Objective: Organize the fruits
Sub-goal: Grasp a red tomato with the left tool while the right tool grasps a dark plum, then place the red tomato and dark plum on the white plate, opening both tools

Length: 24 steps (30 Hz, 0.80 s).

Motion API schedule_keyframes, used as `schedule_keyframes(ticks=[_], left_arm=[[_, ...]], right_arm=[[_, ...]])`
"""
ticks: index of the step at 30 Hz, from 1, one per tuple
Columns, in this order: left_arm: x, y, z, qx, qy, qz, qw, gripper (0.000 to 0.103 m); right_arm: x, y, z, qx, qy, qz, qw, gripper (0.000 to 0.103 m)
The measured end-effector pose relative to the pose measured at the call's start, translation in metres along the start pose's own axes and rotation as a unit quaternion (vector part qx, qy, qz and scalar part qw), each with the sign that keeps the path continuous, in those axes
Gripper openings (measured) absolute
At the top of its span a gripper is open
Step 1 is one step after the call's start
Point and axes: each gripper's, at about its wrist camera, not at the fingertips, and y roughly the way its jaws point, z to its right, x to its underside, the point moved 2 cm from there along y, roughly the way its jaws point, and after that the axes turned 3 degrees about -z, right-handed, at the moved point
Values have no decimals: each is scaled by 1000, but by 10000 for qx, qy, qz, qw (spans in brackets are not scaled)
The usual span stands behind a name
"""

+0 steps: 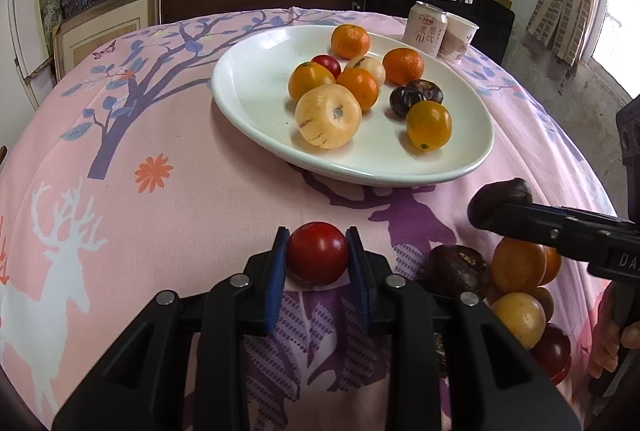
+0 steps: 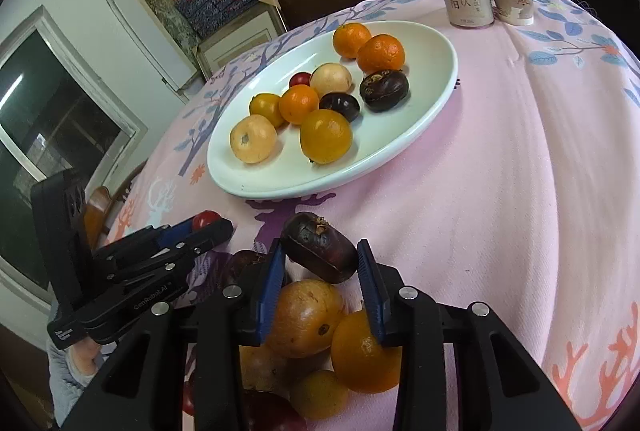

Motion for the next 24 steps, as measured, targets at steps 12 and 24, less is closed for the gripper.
schedule_keyframes(ticks=[12, 24], left_arm=[[-4, -42, 12, 130, 108, 565, 9983, 28], [-91, -23, -21, -276, -208, 667, 9972, 28]], right_arm=[[-3, -46, 18, -449, 437, 640, 9960, 37], [-70, -42, -6, -13, 13, 885, 9961, 37]])
